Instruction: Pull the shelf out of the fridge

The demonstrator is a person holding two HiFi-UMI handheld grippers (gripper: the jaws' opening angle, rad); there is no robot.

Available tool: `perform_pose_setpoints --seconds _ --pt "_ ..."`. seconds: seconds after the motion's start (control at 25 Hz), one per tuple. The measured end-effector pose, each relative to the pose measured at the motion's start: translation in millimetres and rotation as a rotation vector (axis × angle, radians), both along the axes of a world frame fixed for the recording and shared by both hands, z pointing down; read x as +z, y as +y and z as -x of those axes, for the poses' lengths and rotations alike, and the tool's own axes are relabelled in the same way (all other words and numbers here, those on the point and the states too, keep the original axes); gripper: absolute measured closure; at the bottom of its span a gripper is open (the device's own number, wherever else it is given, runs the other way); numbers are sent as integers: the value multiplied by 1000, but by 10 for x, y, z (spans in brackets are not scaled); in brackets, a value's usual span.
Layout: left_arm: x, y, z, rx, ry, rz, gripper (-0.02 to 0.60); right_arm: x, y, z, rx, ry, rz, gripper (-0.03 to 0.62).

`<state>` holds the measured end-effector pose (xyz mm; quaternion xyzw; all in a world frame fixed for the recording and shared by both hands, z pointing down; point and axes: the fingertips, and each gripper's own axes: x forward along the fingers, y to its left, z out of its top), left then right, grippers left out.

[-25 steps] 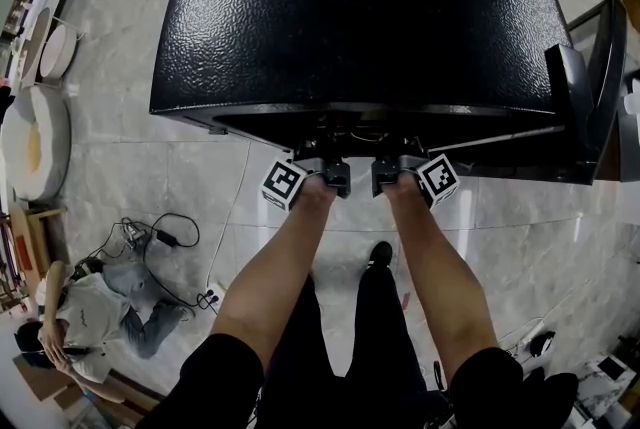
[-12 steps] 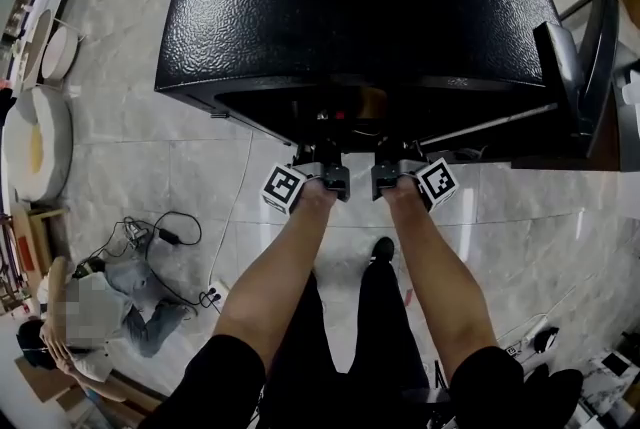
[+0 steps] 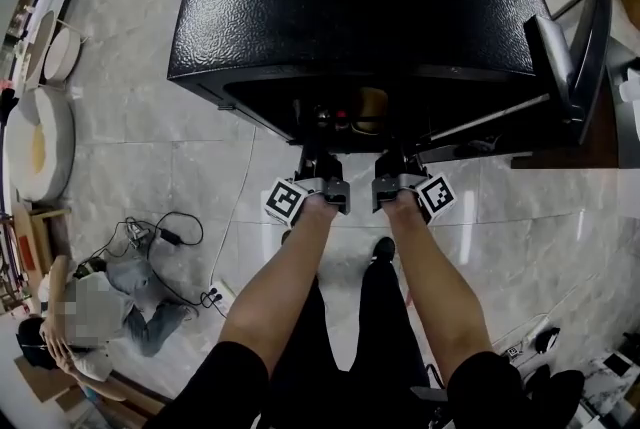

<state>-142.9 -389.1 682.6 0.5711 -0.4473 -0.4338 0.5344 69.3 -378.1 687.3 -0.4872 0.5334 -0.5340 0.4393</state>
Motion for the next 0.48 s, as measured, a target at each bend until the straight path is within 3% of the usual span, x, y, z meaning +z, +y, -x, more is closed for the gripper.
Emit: perform_pose_setpoints --seconds 0.48 --pt "-20 342 -2 -4 9 0 551 -18 324 -9 -14 12 -16 562"
